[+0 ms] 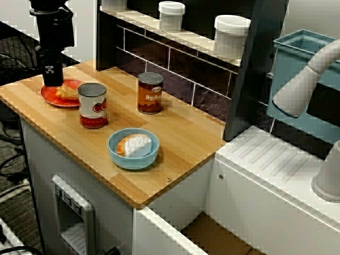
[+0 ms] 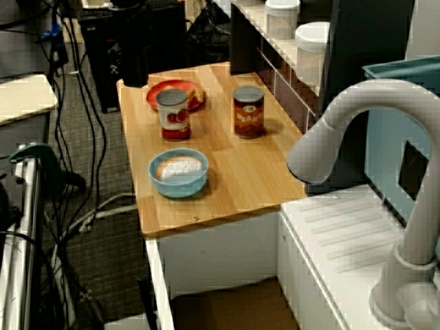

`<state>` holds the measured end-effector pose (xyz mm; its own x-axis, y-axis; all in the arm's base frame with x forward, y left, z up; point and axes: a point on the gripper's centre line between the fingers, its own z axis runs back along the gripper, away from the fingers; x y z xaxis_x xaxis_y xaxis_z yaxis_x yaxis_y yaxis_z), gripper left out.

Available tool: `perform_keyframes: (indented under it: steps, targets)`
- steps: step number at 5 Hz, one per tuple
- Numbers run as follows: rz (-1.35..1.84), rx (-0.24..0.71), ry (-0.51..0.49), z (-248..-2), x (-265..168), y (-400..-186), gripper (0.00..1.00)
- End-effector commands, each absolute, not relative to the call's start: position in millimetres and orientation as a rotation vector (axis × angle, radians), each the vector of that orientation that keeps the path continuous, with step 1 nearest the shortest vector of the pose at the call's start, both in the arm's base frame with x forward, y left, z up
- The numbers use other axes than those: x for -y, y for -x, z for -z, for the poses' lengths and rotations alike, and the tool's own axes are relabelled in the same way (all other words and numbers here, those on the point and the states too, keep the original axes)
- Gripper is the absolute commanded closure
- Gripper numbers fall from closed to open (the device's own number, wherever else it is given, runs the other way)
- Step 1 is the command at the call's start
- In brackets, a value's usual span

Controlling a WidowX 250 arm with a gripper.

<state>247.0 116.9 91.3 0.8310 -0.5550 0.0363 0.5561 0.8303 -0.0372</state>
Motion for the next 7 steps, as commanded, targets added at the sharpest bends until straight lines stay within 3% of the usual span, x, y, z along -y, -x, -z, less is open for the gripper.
perform_keyframes:
  steps: [1, 3, 4, 6, 7]
  targets:
    - [0.528, 0.029, -0.043, -82, -123, -251, 1.0]
    - [0.51, 0.005, -0.094, -56, -113, -253, 1.0]
    - [0.519, -0.008, -0.086, -56, -109, -253, 1.0]
    - [0.45, -0.033, -0.014, -51, -97, -260, 1.0]
    - [0.382, -0.054, 0.022, -45, -84, -273, 1.0]
